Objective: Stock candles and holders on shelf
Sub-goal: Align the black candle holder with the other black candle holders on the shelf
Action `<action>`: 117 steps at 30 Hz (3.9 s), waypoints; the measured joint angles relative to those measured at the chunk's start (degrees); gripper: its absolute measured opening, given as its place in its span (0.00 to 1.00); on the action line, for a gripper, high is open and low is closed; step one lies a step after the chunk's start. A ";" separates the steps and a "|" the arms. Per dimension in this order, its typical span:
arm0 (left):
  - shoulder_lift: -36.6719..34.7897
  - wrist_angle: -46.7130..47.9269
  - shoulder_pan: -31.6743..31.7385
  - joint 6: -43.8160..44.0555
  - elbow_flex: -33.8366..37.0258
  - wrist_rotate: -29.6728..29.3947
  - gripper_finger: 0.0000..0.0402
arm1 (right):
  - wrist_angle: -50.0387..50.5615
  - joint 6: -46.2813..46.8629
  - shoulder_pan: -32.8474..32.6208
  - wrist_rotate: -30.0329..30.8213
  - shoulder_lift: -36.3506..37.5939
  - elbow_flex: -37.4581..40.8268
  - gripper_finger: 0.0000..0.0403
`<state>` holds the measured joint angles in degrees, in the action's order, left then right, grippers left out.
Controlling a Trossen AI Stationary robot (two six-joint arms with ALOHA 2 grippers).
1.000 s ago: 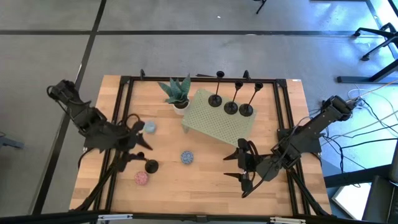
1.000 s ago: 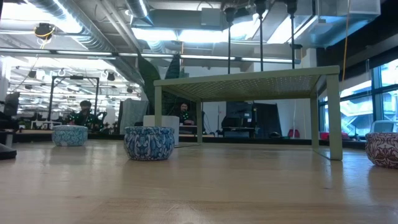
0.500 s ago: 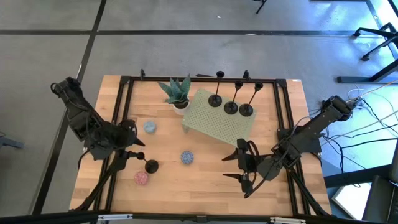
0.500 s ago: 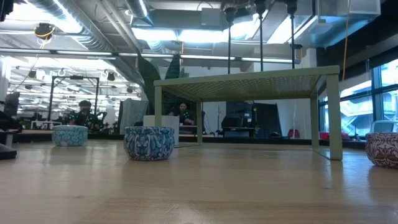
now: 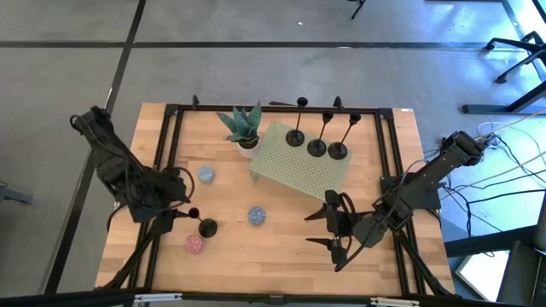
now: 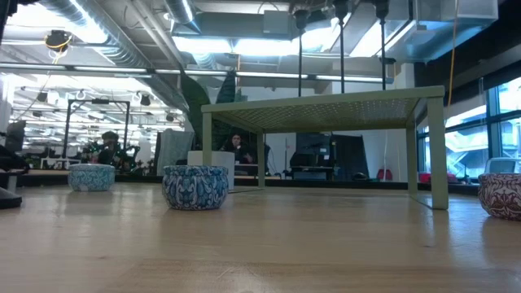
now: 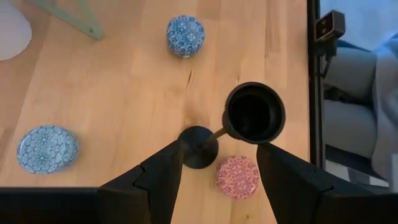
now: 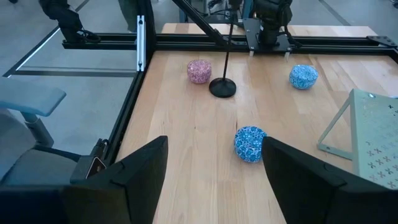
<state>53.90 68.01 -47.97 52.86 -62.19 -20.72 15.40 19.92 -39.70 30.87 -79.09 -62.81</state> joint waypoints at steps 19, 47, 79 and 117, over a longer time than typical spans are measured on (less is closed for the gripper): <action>13.46 -7.73 0.00 -8.83 0.00 2.53 0.51 | -0.04 -0.02 -0.01 -0.02 0.00 0.00 0.65; 13.43 -7.80 1.08 -12.33 -0.28 -7.45 0.28 | -0.45 -3.65 0.77 0.02 0.00 0.00 0.65; 17.12 -47.64 37.98 -55.65 -16.94 -10.67 0.18 | -6.84 -2.66 7.82 3.52 0.00 0.00 0.65; 37.17 0.53 19.22 -41.13 -16.94 20.85 0.40 | -1.45 -5.84 7.89 -0.84 0.02 0.00 0.65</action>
<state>91.06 68.54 -28.74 11.73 -79.13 0.13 13.94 14.09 -31.81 30.03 -79.07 -62.81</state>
